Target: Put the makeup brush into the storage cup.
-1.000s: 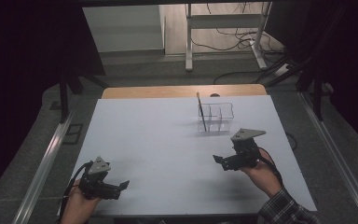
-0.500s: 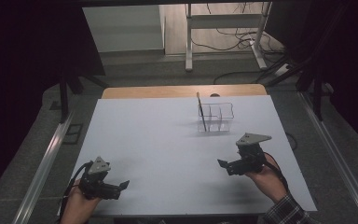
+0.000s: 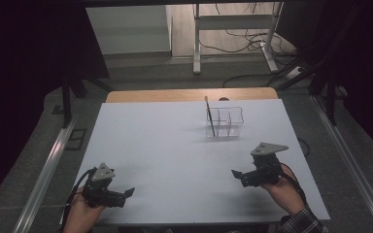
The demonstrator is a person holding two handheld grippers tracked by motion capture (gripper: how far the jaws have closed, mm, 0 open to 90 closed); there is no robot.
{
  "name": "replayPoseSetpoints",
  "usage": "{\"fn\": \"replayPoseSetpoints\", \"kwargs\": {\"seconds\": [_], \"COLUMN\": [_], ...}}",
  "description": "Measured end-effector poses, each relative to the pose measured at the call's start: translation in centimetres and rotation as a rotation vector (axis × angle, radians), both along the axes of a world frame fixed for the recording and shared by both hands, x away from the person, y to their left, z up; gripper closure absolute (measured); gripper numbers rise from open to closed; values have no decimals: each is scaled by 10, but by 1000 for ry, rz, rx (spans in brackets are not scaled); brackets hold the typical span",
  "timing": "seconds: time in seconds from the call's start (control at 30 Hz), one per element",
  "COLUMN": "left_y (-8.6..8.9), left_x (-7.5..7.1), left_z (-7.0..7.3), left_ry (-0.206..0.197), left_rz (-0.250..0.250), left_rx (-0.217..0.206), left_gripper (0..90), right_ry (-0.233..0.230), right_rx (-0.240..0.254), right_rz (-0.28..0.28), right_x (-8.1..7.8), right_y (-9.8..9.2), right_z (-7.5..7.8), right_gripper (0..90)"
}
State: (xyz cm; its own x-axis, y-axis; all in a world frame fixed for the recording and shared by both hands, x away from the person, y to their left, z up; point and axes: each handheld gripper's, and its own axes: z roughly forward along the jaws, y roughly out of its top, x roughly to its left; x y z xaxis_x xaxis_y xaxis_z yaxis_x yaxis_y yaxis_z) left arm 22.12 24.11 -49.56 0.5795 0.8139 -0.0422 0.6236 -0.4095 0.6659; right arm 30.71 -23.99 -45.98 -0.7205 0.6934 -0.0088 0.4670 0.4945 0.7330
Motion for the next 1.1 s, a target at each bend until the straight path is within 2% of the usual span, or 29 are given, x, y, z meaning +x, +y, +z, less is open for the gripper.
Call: {"fn": "replayPoseSetpoints", "kwargs": {"seconds": [1.1], "left_y": [0], "left_x": [0], "left_z": [0], "left_ry": [4], "left_rz": [-5], "left_rx": [7], "left_gripper": [7], "right_ry": [14], "right_rx": [-18], "right_rz": [-55], "right_x": [-24], "right_y": [-32], "right_z": [0], "right_gripper": [4]}}
